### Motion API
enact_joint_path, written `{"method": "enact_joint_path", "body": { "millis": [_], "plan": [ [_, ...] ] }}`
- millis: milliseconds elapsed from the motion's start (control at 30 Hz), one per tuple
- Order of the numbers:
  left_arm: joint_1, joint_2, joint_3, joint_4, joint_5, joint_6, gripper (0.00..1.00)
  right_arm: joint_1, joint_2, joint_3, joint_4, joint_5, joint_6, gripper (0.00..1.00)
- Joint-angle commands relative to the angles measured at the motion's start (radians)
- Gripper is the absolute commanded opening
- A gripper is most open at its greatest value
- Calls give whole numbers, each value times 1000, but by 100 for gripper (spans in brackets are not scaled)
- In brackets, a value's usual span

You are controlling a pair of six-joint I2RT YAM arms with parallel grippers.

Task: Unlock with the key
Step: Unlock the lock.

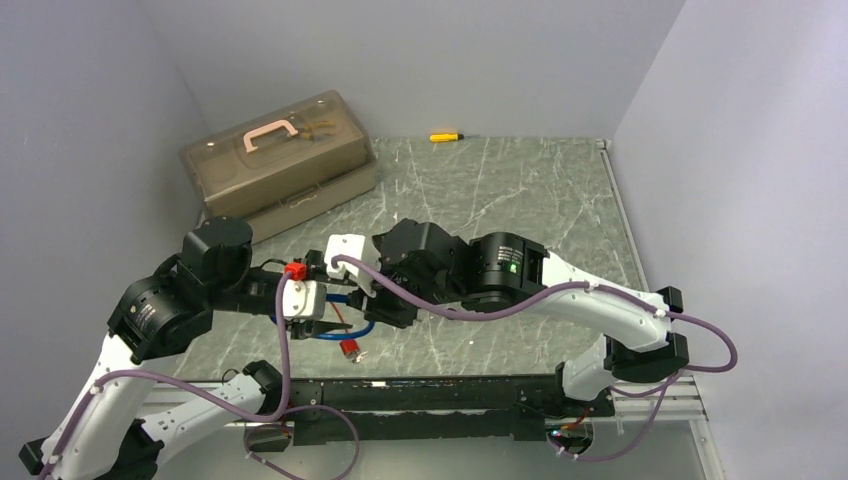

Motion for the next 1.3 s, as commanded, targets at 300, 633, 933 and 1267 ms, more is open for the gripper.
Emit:
{"method": "enact_joint_path", "body": {
  "millis": [300, 633, 933, 1267],
  "plan": [
    [5, -1, -35, 69, -14, -23, 0, 52, -41, 24, 111, 118, -22, 0],
    [29, -14, -1, 87, 11, 2, 0, 26, -156, -12, 192, 120, -6, 50],
    [48, -40, 0, 80, 54, 13, 0, -172, -322, -177, 262, -200, 135, 49],
    [61, -44, 11, 89, 58, 13, 0, -227, -279, -230, 313, -391, 197, 44]
  ]
}}
